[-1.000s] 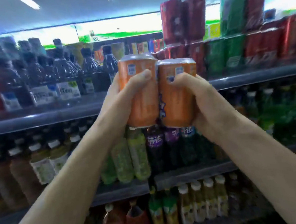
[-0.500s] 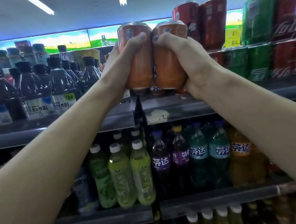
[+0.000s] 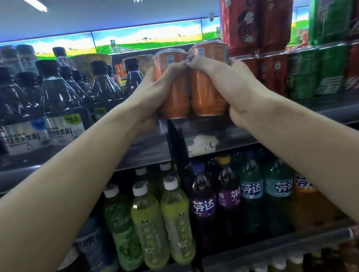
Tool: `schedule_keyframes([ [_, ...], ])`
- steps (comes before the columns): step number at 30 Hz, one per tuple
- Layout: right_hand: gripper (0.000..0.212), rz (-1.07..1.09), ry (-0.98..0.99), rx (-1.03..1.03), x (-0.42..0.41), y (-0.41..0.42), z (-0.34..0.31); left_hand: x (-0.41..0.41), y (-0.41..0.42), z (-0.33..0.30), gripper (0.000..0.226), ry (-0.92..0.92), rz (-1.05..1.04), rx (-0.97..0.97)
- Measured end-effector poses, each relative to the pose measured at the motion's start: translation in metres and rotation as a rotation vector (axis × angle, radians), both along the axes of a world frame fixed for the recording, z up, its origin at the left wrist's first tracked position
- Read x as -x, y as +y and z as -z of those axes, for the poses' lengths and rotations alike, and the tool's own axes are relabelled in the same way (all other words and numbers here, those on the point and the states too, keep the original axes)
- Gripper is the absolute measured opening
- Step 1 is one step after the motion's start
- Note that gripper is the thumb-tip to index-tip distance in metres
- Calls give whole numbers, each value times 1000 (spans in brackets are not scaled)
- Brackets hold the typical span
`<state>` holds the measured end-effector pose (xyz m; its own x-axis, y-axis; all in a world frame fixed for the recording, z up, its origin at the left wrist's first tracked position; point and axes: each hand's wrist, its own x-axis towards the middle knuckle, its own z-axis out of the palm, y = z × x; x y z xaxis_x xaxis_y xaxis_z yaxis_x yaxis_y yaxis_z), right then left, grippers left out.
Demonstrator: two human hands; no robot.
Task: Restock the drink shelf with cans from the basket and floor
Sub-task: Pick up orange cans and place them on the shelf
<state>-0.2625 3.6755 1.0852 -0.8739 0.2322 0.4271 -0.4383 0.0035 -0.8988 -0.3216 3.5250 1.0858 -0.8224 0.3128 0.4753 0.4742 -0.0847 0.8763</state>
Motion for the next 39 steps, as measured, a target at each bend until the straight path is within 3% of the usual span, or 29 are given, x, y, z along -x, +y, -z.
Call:
schedule_keyframes([
  [2,50,38,-3,-41,-1,0,0,1,0,2,62,-7,-6,3],
  [4,61,89,2,-96,-1,-2,1,1,-1,1,54,-3,-23,14],
  [7,71,205,24,-217,-3,-4,2,1,-5,1,66,-15,-50,36],
  [15,63,382,122,-399,-11,-3,10,3,-5,-2,49,33,-240,211],
  [19,66,441,154,-438,-15,-5,11,3,-8,-3,68,65,-315,261],
  [22,71,475,147,-488,-15,-6,10,-1,-11,-4,90,174,-455,415],
  [26,75,513,137,-553,-14,-9,10,-7,-14,-5,73,362,-583,525],
  [32,66,542,200,-639,-11,-19,5,-11,-20,-8,76,321,-712,574],
  [39,61,541,236,-650,-3,-20,7,-6,-15,-9,63,412,-732,559],
])
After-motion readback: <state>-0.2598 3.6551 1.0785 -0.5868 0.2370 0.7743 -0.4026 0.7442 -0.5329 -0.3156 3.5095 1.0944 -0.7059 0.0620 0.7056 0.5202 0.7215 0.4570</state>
